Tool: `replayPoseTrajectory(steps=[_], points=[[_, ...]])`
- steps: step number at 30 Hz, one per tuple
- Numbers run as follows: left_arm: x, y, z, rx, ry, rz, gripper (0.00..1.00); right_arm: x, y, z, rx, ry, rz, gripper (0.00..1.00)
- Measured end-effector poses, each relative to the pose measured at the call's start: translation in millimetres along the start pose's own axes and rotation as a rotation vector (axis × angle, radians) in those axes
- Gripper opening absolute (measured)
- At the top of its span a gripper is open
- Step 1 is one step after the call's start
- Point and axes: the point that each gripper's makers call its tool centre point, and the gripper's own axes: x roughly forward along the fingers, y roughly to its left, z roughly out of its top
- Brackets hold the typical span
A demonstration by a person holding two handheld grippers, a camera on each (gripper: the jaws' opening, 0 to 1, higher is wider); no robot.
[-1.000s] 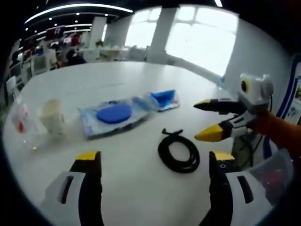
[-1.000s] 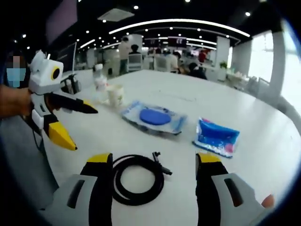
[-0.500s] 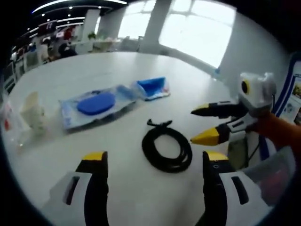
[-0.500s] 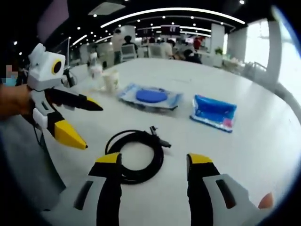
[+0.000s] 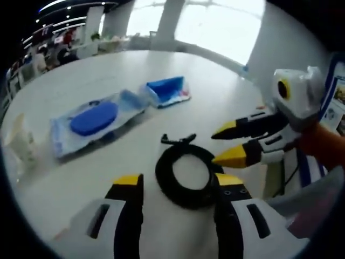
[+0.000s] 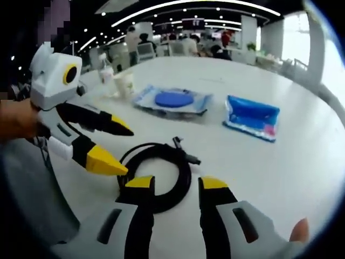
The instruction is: Arrange the tabletop items into an orderly group along one side of the table until the central work area is clear of visible clutter.
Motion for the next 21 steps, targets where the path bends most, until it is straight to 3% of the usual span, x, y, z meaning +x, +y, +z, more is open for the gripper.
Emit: replayPoseTrajectory(steps=[21], points=[[18.6,2.6,-12.2,0.017,0.067,0.006,0.39,14.1,-1.2,-18.8,0.074,0.072,0.0,0.26]])
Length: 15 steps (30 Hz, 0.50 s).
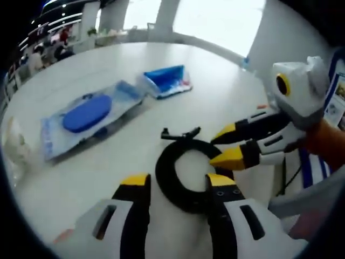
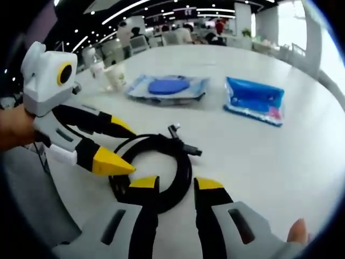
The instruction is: Arrange the tabletop items into an orderly group along one side of the table until the central work area is clear of visible clutter.
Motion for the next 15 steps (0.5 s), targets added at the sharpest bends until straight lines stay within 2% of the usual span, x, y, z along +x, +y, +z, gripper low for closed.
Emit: replayPoseTrajectory(steps=[7,15], points=[[3.7,0.0,-5.8,0.001,0.019,0.006,0.37,1.2,0.7,-5.4,-0.002,0.013,-0.005,0.23],[5.1,1.0,-4.6,-0.002,0.022,0.016,0.3,1.5,0.4,-4.7,-0.02,0.016,-0.023,0.22]])
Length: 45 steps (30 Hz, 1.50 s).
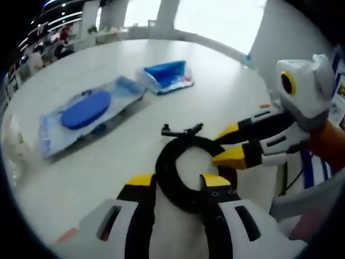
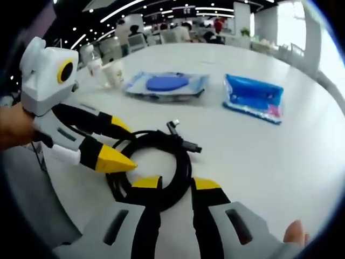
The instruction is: Arrange the tabletop items into an orderly group along one side of the table until the central work area is clear of visible clutter.
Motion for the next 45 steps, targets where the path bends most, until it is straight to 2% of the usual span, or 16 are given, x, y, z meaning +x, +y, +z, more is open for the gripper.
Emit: replayPoseTrajectory(steps=[5,11,16,23,30,39,45], points=[[-0.6,3.8,-2.2,0.0,0.017,0.009,0.22,0.7,-1.1,0.6,-0.045,0.01,-0.013,0.21],[-2.2,5.0,-2.6,-0.016,0.024,0.009,0.19,-1.1,-4.1,5.2,-0.061,0.001,-0.025,0.14],[-3.9,2.6,0.9,-0.02,0.013,0.007,0.12,-2.8,-6.1,6.5,-0.053,0.001,-0.026,0.11],[-5.9,1.5,2.5,-0.015,0.015,0.013,0.1,-7.2,-6.8,8.7,-0.035,-0.015,-0.029,0.1],[-11.4,-2.7,25.5,-0.019,-0.035,0.001,0.08,-18.9,-21.1,25.2,-0.007,-0.052,-0.048,0.09],[-5.5,-4.5,53.9,0.0,-0.065,-0.004,0.08,-28.5,-42.5,48.4,-0.023,-0.085,-0.085,0.09],[1.1,-2.1,66.2,0.004,-0.071,-0.002,0.08,-26.5,-54.4,58.5,-0.043,-0.082,-0.099,0.09]])
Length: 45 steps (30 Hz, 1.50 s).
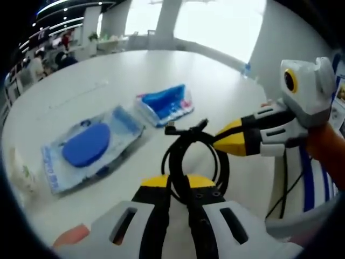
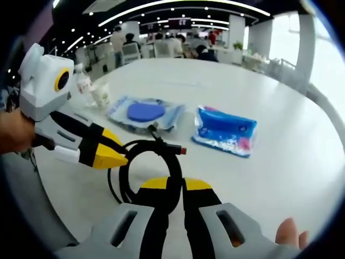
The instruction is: Arrange the tabletop items into an orderly group along one side of the table until the central work area is clear of visible clutter.
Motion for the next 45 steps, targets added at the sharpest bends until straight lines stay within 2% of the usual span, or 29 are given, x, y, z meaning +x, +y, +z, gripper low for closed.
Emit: replayPoseTrajectory(steps=[7,11,17,29,45], points=[[11.5,3.0,5.3,-0.005,0.011,-0.001,0.08,10.3,-12.1,0.2,-0.011,0.027,-0.001,0.09],[18.9,6.3,0.8,-0.01,0.034,0.005,0.06,18.4,-16.7,-4.1,-0.029,0.053,-0.002,0.09],[31.6,12.1,-4.1,-0.036,0.055,0.006,0.06,33.2,-21.5,-9.8,-0.01,0.079,0.018,0.09],[42.5,21.3,-9.9,-0.06,0.079,0.005,0.07,51.5,-23.7,-15.7,-0.016,0.114,0.027,0.09],[44.0,21.0,-9.4,-0.051,0.082,0.012,0.09,54.7,-26.2,-19.5,-0.006,0.12,0.029,0.09]])
